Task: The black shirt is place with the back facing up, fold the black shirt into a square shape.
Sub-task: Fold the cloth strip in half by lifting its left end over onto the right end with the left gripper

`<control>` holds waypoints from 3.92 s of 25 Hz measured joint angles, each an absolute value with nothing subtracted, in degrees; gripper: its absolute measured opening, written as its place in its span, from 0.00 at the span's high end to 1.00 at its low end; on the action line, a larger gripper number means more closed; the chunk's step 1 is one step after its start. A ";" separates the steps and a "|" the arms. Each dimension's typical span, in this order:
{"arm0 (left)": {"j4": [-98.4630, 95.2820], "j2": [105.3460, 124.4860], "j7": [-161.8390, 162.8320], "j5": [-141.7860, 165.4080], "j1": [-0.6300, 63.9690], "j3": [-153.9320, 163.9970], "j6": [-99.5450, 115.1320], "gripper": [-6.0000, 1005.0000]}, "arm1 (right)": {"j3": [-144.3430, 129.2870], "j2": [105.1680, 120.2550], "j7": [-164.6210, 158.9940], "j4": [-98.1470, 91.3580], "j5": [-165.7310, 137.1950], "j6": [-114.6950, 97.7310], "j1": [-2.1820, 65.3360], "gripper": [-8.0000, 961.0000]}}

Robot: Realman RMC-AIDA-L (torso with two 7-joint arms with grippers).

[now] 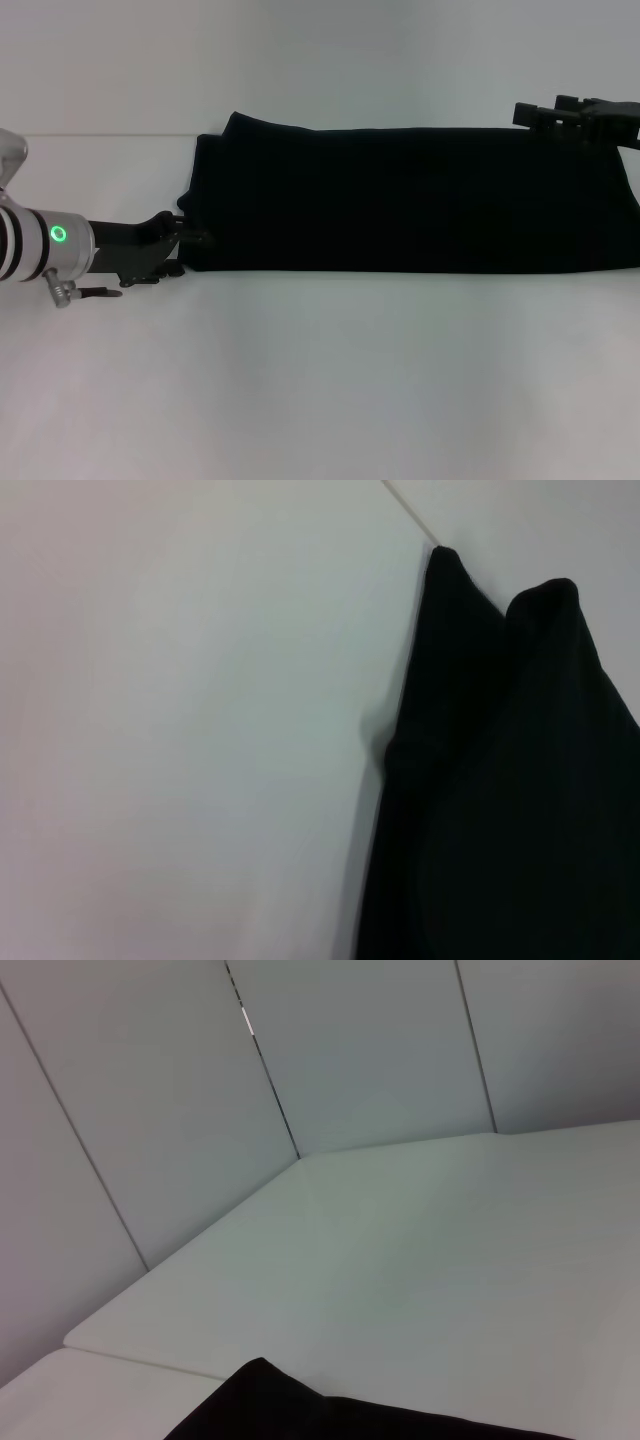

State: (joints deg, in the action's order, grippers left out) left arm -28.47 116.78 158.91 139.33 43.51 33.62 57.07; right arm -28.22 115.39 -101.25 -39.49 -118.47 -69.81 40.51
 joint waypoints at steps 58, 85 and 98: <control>-27.78 116.81 158.34 142.39 45.65 38.32 53.70 0.88 | -27.77 115.39 -100.46 -39.91 -118.48 -69.59 40.52 0.08; -36.12 116.97 151.81 141.15 38.57 33.89 65.16 0.96 | -27.77 115.75 -100.53 -39.37 -118.38 -69.46 40.34 0.08; -42.08 114.17 144.12 142.67 33.96 24.32 73.06 0.94 | -27.60 116.62 -100.90 -39.37 -117.56 -68.47 40.93 0.08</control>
